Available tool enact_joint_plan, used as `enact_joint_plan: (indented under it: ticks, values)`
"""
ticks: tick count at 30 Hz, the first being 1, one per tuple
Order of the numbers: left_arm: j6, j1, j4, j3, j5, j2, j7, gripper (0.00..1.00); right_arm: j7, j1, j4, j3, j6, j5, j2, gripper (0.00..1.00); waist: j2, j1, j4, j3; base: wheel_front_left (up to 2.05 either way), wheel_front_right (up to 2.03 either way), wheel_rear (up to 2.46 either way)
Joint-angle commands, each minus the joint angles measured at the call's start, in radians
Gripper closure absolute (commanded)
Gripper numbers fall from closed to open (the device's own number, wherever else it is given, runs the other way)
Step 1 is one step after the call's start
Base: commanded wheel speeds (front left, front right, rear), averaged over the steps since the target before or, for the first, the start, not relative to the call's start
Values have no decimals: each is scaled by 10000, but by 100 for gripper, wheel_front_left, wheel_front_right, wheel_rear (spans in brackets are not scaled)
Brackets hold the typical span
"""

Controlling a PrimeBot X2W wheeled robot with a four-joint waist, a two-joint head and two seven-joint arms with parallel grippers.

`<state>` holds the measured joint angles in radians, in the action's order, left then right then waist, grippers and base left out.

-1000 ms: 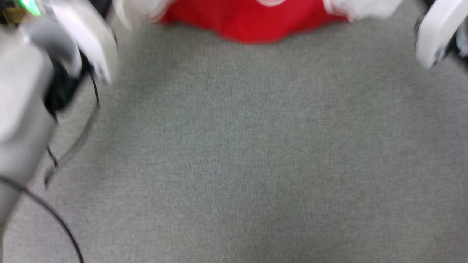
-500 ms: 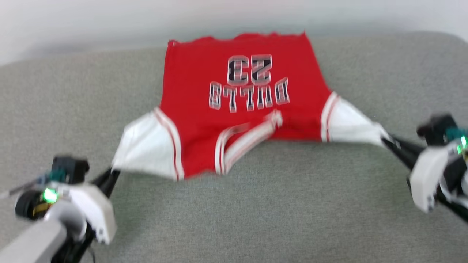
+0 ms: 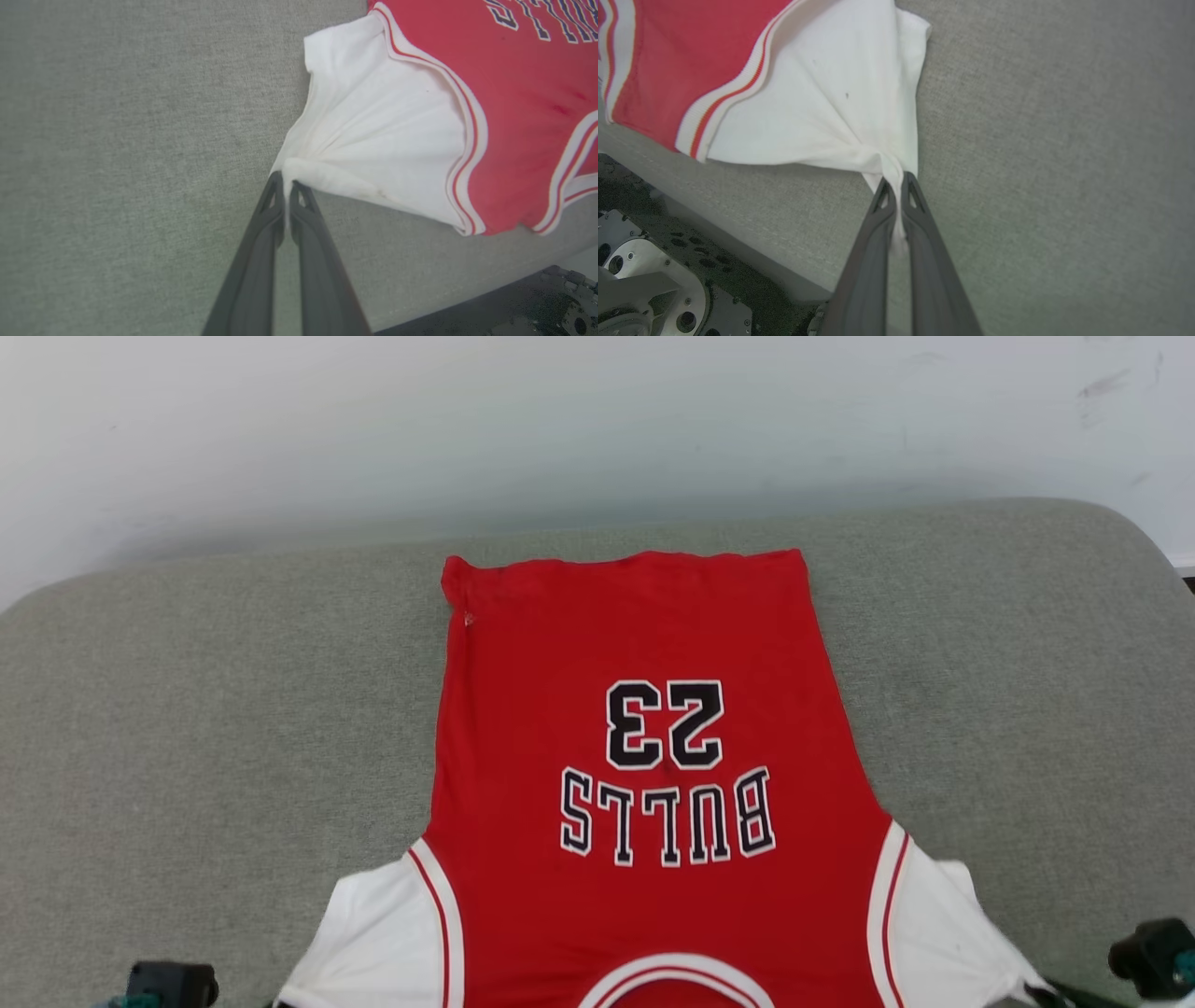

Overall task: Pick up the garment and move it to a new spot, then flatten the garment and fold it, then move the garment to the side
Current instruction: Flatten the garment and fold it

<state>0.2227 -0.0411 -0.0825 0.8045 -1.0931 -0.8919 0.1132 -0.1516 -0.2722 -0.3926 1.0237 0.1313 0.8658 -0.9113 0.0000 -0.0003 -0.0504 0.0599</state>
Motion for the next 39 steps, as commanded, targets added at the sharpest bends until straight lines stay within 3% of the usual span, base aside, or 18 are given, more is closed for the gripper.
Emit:
enact_joint_plan:
  ticks: [1, 7, 8, 9, 10, 13, 21, 27, 31, 39]
  values:
    - [114, 255, 98, -21, -92, -4, 90, 100, 140, 333, 63, -139, -10, -69, -105, 100, 0, 3, -28, -14, 0, 0, 0]
    - [466, 654, 555, -48, -68, -70, 380, 100, 788, 1203, 415, -1010, -10, -209, 134, 100, 0, 3, -10, 107, 0, 0, 0]
    - [530, 584, 635, -41, 6, -54, 411, 100, 885, 1207, 517, -1191, -10, -249, 199, 95, 0, 3, 11, 143, 0, 0, 0]
    - [553, 516, 730, 4, 74, -31, 353, 100, 923, 1160, 601, -1459, -10, -266, 251, 40, 0, 3, 36, 181, 0, 0, 0]
    - [592, 435, 812, 65, 190, -18, 309, 100, 958, 1082, 712, -1678, -10, -347, 278, 0, 0, 3, 69, 228, 0, 0, 0]
    - [738, 86, 1097, 98, 490, 75, 281, 100, 1129, 756, 1071, -2465, -10, -570, 258, 0, 0, 3, 198, 398, 0, 0, 0]
    - [1242, -620, 1964, -40, 1179, 84, 398, 100, 1825, -254, 2453, -4876, -7, -904, -544, 0, 0, 3, 615, 1150, 0, 0, 0]
    - [1564, -1323, 2773, -101, 1815, 127, 389, 100, 3064, -2079, 3157, -6824, -7, -653, -724, 0, 0, 3, 1201, 2294, 0, 0, 0]
    - [1610, -1897, 3079, -14, 2294, 262, 267, 100, 4808, -3685, 3325, -6918, -7, -447, -833, 0, 0, 3, 1659, 3212, 0, 0, 0]
    - [1709, -2813, 3465, 147, 3071, 731, 280, 100, 10097, -7099, 2660, -6085, -7, 542, -618, 0, 0, 3, 2463, 4876, 0, 0, 0]
